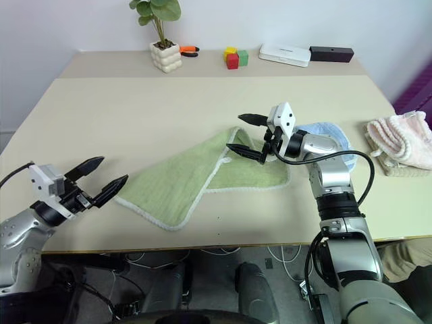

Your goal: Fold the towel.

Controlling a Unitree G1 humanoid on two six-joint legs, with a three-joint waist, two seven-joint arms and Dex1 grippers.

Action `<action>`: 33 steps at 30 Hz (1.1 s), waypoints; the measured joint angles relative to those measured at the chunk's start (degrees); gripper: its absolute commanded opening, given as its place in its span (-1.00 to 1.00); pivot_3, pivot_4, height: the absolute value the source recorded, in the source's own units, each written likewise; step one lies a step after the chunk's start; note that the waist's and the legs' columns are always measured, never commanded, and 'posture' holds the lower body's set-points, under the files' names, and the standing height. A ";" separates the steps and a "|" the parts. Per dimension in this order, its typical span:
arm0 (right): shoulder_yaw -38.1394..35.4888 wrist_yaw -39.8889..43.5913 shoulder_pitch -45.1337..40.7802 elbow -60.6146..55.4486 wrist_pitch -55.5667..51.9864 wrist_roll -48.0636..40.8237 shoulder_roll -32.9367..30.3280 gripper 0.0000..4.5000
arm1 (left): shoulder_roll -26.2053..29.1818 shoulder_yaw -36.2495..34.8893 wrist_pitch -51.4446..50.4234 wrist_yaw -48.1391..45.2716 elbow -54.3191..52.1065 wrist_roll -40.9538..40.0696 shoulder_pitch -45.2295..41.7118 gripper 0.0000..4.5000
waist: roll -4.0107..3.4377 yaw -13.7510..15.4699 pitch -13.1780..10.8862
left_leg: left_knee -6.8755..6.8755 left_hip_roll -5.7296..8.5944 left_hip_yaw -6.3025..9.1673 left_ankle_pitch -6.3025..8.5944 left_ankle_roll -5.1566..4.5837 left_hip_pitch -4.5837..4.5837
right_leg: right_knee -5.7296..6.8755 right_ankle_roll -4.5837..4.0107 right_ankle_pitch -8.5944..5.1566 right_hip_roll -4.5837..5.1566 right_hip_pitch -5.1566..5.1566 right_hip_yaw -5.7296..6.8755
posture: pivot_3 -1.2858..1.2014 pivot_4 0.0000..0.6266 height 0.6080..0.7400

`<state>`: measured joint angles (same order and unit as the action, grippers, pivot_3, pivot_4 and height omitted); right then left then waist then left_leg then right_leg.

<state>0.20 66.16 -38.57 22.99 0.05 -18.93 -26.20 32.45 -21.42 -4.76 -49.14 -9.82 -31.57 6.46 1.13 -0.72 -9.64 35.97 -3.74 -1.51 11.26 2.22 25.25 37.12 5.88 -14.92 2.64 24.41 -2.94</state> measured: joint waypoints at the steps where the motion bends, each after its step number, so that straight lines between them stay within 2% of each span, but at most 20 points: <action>1: 0.08 -0.05 0.01 0.00 0.26 0.08 0.38 0.97 | 0.04 0.00 -0.02 0.12 -0.28 -0.03 -0.08 1.00 | 0.00 -0.04 0.00 | 0.00 0.00 0.00 0.00 0.00 0.00 | 0.00 0.00 0.00 0.00 0.00 0.00 | 0.03 -0.52 1.00; 6: 0.21 -1.81 1.96 -1.36 0.39 0.31 1.46 0.97 | 0.13 0.84 -0.52 -0.04 0.17 -0.11 -2.75 1.00 | 0.00 0.21 0.00 | 0.02 0.00 0.00 0.00 0.00 0.01 | 0.00 0.01 0.00 0.00 0.00 0.00 | 0.03 -0.52 1.00; 15: -0.94 -5.31 5.49 -6.25 -0.14 0.33 -0.02 0.97 | 2.34 4.61 -1.04 -3.96 7.62 1.07 -12.13 1.00 | 0.00 -0.02 0.00 | 0.01 0.01 0.00 0.00 0.00 0.00 | 0.01 0.11 0.06 -0.02 0.00 0.00 | 0.03 -0.52 1.00; 21: -0.83 -8.26 5.72 -6.23 1.39 0.74 1.82 0.97 | 2.21 6.16 -2.18 -5.91 7.88 0.74 -12.77 1.00 | -0.01 -0.12 0.00 | -0.03 -0.01 0.00 0.00 0.00 -0.01 | 0.05 0.14 0.07 -0.05 0.02 0.00 | 0.03 -0.52 1.00; 29: -0.48 -10.04 6.91 -13.84 -1.15 -0.13 2.62 0.97 | 2.90 4.53 -6.19 -8.46 6.73 -4.61 -13.57 1.00 | -0.01 0.10 0.00 | 0.04 0.00 0.01 0.00 0.00 0.02 | 0.04 0.12 0.07 -0.01 -0.01 0.00 | 0.03 -0.52 1.00; 33: -0.76 -11.56 7.13 -13.63 -0.93 -0.45 3.09 0.97 | 2.95 5.56 -9.57 -10.18 4.89 -6.51 -13.55 1.00 | -0.01 0.00 0.00 | 0.01 0.00 0.01 0.00 0.00 0.00 | 0.06 0.12 0.06 -0.03 0.00 0.00 | 0.03 -0.52 1.00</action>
<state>-0.56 54.60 -31.44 9.36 -0.88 -19.37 -23.11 35.40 -15.86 -14.33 -59.32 -4.93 -38.08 -7.09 1.13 -0.72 -9.64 35.98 -3.74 -1.49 11.26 2.22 25.25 37.18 6.00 -14.86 2.61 24.41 -2.94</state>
